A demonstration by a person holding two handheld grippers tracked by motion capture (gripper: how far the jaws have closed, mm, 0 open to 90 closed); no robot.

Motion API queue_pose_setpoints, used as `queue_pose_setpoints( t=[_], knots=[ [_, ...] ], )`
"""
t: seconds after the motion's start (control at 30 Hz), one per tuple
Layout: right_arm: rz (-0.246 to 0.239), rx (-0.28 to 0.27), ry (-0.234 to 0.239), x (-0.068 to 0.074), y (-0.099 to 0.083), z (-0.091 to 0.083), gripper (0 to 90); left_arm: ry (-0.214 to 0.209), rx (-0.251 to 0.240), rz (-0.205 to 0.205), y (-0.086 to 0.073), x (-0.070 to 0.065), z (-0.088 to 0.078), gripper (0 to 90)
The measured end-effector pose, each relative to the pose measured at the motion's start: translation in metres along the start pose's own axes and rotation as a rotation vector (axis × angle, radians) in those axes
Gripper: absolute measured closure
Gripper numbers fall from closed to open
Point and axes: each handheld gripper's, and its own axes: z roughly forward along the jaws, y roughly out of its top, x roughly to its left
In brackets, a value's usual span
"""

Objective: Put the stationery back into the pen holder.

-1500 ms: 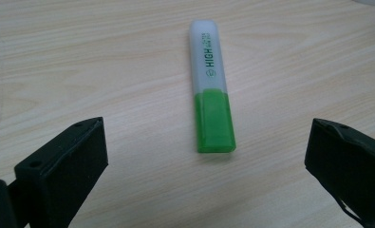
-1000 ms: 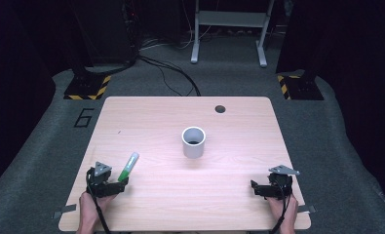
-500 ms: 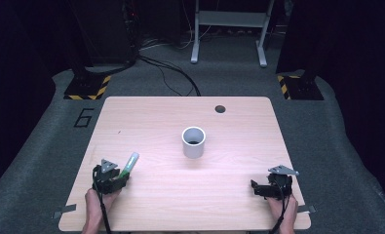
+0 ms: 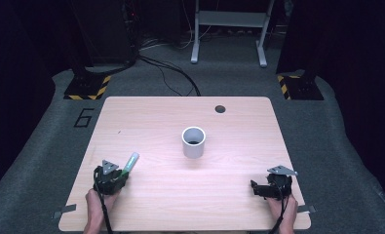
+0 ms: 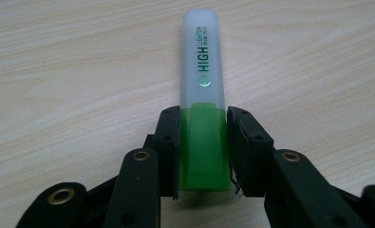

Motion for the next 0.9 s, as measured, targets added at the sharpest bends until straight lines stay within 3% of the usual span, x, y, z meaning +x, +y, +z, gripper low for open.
queue_pose_setpoints(
  t=[0.23,0.9],
  knots=[
    [-0.003,0.000,-0.001,0.000,0.000,0.000,2.9,-0.003,-0.065,-0.001,-0.002,-0.001,-0.003,67.1],
    [-0.017,0.008,-0.003,0.000,0.000,0.000,3.1,-0.075,-0.121,0.017,0.012,-0.006,-0.022,67.0]
  ],
)
